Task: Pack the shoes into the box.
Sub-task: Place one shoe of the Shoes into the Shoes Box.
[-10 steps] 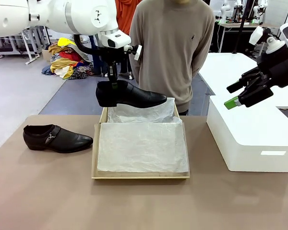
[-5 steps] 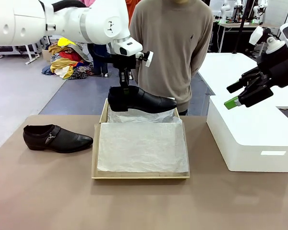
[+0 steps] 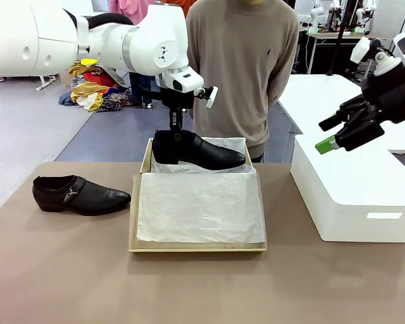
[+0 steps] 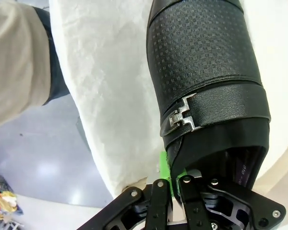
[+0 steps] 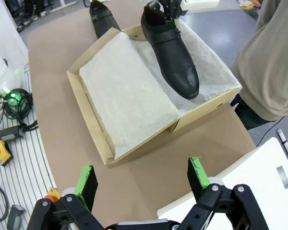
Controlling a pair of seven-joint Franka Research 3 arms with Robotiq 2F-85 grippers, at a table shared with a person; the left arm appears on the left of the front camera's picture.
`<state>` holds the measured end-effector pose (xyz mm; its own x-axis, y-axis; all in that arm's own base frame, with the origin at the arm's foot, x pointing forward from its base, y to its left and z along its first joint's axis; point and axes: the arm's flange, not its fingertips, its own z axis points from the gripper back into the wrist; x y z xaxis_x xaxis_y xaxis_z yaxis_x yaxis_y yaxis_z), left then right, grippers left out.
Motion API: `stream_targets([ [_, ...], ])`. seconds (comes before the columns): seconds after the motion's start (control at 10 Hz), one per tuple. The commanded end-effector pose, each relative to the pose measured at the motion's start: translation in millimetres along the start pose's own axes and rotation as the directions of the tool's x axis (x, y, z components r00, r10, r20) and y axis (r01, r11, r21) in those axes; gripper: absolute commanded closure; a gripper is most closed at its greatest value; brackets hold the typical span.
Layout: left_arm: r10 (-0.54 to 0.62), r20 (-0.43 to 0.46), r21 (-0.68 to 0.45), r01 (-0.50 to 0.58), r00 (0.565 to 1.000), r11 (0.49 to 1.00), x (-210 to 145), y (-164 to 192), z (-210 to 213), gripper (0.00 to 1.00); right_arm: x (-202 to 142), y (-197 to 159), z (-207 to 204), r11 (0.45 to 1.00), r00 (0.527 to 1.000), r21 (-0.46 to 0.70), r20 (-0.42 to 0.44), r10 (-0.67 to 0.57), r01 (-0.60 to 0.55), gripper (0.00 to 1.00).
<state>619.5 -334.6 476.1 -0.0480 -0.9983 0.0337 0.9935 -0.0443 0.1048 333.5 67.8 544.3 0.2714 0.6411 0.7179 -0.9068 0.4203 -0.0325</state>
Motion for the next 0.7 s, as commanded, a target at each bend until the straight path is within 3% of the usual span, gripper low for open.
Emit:
stream_targets([
  [0.0,-0.015,0.002,-0.002,0.015,1.000,1.000,-0.8,11.5,-1.3,1.00,1.2,-1.4,-0.8,1.000,1.000,0.013,0.027,0.004,-0.004,0.00],
  [0.6,0.015,0.003,-0.032,-0.015,1.000,0.999,-7.0,23.2,-31.1,1.00,1.2,-1.4,-0.8,1.000,1.000,0.013,0.027,0.004,-0.004,0.00],
])
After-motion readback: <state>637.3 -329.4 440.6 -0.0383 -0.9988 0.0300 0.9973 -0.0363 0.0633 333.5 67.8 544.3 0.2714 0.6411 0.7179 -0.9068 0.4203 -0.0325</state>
